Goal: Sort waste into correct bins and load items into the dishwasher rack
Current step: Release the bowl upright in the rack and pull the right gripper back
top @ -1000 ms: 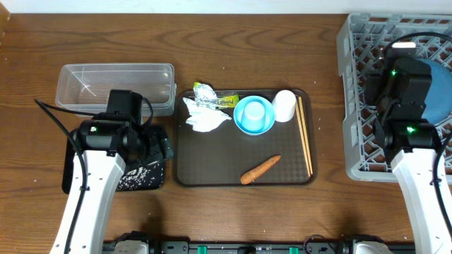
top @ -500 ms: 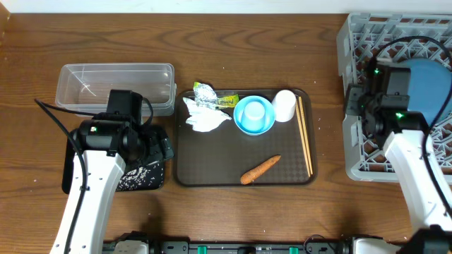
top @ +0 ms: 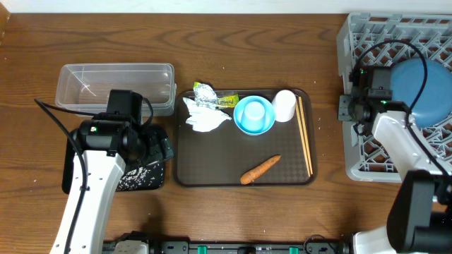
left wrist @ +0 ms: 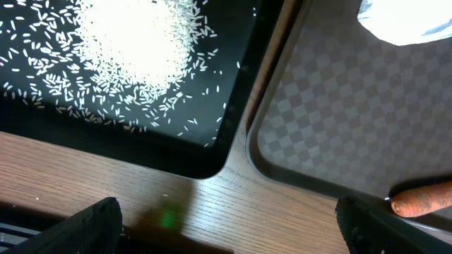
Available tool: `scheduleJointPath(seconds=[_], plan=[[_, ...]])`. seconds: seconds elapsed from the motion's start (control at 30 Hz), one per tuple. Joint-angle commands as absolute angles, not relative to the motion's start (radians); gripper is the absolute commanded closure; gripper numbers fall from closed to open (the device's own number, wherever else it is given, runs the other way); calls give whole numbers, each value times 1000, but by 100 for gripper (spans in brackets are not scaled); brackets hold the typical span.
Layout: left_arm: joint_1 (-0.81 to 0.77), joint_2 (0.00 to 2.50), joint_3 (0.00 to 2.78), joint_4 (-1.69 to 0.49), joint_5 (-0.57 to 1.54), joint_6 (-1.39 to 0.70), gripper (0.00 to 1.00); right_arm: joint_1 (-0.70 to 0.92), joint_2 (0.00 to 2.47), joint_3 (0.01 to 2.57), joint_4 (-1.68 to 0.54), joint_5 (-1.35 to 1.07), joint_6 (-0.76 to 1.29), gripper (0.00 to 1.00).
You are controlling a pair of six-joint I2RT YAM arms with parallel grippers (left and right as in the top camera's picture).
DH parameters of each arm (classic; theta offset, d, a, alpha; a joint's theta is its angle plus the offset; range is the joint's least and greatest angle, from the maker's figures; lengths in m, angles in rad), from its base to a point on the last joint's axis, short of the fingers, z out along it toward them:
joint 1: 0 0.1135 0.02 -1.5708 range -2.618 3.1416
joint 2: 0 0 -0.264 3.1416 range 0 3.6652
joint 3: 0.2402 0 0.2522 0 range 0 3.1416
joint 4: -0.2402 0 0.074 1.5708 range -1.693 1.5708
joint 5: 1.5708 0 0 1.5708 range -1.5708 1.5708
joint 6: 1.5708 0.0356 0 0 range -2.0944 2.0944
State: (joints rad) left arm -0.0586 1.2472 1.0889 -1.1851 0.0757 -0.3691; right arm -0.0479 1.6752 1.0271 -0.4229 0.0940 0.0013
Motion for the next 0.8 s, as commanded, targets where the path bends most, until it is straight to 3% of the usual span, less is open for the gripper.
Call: scheduleJointPath(seconds=[0.0,0.17,0.77], plan=[[-53,1238,1101,-1189,71,-367,0,-60,1695,1028,-423,76,3,85],[-53,1238,1101,-1189,72,-367,1,-49,1693,1028,-422,28,3,99],[-52,1238,1101,-1189,72,-367,0,139,1694,1028,-464,27,-6,99]])
